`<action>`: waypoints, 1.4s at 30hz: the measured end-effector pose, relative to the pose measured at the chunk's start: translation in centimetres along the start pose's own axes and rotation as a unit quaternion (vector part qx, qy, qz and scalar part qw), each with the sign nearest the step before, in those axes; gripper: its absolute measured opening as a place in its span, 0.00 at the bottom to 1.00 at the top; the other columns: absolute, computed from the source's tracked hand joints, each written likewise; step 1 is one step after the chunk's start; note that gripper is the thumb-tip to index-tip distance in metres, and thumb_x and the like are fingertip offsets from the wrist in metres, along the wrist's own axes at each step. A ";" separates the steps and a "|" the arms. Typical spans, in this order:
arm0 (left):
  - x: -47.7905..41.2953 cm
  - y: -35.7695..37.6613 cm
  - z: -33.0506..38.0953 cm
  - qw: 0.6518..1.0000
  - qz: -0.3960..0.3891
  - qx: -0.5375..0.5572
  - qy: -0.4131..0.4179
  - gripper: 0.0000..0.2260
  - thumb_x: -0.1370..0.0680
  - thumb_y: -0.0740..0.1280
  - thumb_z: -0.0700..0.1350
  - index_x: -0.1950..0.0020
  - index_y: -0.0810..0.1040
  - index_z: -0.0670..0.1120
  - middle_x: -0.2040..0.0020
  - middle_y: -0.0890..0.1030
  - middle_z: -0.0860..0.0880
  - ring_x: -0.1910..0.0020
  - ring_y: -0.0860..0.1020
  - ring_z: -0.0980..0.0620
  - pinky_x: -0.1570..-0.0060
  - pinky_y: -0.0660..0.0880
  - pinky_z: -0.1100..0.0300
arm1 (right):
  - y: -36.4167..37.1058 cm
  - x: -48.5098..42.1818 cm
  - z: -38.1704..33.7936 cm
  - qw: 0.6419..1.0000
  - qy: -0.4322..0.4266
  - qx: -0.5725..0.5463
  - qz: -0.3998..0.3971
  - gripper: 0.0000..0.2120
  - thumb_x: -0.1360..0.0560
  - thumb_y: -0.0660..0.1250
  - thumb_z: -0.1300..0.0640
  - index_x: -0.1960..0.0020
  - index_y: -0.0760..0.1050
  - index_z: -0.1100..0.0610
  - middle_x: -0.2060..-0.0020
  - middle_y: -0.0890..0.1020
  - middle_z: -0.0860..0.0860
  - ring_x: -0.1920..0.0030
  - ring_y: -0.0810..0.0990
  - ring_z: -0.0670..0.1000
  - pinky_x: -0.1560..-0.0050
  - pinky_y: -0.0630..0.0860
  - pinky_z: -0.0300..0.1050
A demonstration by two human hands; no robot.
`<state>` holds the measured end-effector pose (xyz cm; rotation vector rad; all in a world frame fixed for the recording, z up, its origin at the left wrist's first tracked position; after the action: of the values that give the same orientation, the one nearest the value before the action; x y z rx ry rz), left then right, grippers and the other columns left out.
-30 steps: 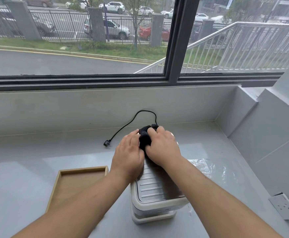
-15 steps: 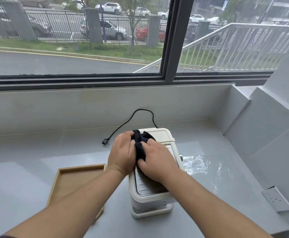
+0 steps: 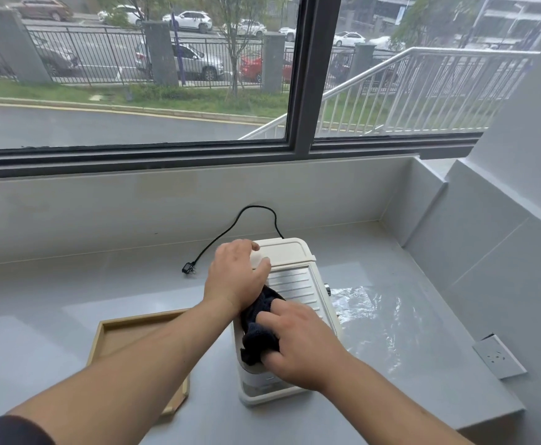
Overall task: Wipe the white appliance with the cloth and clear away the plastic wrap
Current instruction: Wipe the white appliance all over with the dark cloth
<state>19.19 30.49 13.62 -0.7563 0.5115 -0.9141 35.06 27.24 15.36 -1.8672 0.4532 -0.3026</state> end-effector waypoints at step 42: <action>1.0 1.2 0.3 0.997 -0.002 -0.039 0.067 0.18 0.22 0.66 0.53 0.33 0.79 0.50 0.24 0.72 0.50 0.19 0.58 0.46 0.20 0.56 0.50 | -4.9 -13.2 12.0 0.969 0.221 -0.003 0.110 0.08 0.24 0.63 0.58 0.46 0.75 0.56 0.53 0.71 0.56 0.46 0.76 0.65 0.54 0.71 0.53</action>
<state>20.47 30.23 12.84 -0.7693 0.6679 -0.9570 29.11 44.75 16.19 -1.7319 0.9580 -0.5695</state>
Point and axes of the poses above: each hand's wrist, its own x-axis away from the middle knuckle, its own y-axis out of the palm, z = x × y, the point moved 7 cm from there along -x, towards the middle knuckle
